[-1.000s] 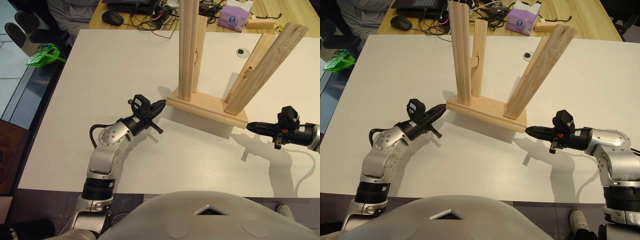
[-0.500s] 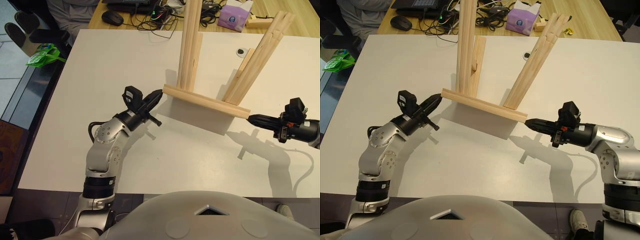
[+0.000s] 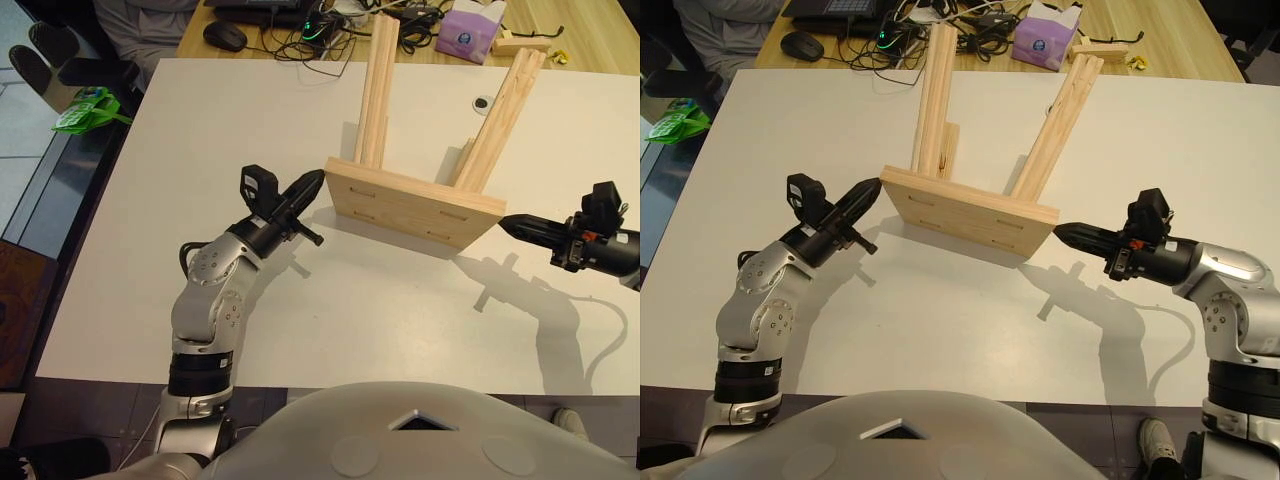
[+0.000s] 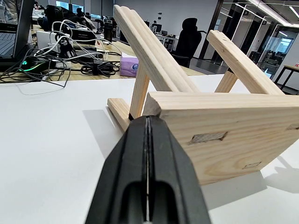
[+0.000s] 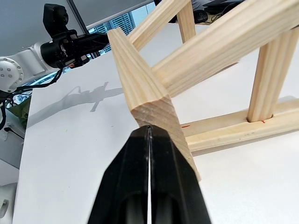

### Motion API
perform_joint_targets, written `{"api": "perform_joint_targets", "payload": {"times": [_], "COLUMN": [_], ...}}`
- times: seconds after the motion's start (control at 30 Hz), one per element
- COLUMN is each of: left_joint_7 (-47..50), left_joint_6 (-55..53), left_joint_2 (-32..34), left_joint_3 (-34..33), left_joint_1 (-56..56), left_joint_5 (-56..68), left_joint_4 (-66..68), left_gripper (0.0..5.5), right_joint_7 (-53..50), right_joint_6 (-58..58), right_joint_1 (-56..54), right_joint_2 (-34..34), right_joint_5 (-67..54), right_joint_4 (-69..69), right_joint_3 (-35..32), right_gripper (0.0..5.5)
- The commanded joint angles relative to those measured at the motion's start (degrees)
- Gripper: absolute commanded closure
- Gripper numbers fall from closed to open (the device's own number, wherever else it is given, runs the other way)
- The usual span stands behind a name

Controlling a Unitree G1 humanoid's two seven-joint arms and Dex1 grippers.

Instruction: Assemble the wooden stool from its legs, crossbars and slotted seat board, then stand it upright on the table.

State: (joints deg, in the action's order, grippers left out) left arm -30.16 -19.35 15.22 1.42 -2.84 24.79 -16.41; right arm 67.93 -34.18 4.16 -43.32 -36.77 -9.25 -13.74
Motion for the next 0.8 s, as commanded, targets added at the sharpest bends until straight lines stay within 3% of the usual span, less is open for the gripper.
{"api": "perform_joint_targets", "payload": {"times": [0.03, 0.27, 0.53, 0.6, 0.7, 0.8], "left_joint_7": [-3.8, -4.1, 0.1, 0.0, -0.2, 0.0], "left_joint_6": [-0.9, 2.8, 8.8, 10.3, 13.4, 16.5], "left_joint_2": [-2.2, -0.8, -0.2, -0.4, 0.2, 1.3], "left_joint_3": [5.9, 2.5, -3.6, -2.4, 2.0, 7.3], "left_joint_1": [1.4, -0.6, 1.0, 1.1, 2.9, 7.0], "left_joint_5": [2.1, 0.3, -3.2, -5.3, -11.7, -19.7], "left_joint_4": [-2.5, 5.7, 18.3, 20.5, 24.8, 32.8], "left_gripper": [5.48, 5.48, 5.48, 5.48, 5.48, 5.48], "right_joint_7": [1.0, 1.8, 4.9, 4.8, 3.0, -0.1], "right_joint_6": [1.0, 4.3, 7.2, 13.6, 31.4, 41.1], "right_joint_1": [-2.2, -0.7, 1.4, 0.8, 0.3, -2.6], "right_joint_2": [2.2, 0.7, -5.7, -6.9, -8.4, -6.8], "right_joint_5": [-2.0, 0.3, 2.5, 8.7, 26.1, 34.2], "right_joint_4": [-2.3, 2.3, 8.7, 12.8, 21.0, 27.5], "right_joint_3": [2.7, 1.1, -4.6, -1.2, 9.9, 15.2], "right_gripper": [5.50, 5.50, 5.50, 5.50, 5.50, 5.50]}}
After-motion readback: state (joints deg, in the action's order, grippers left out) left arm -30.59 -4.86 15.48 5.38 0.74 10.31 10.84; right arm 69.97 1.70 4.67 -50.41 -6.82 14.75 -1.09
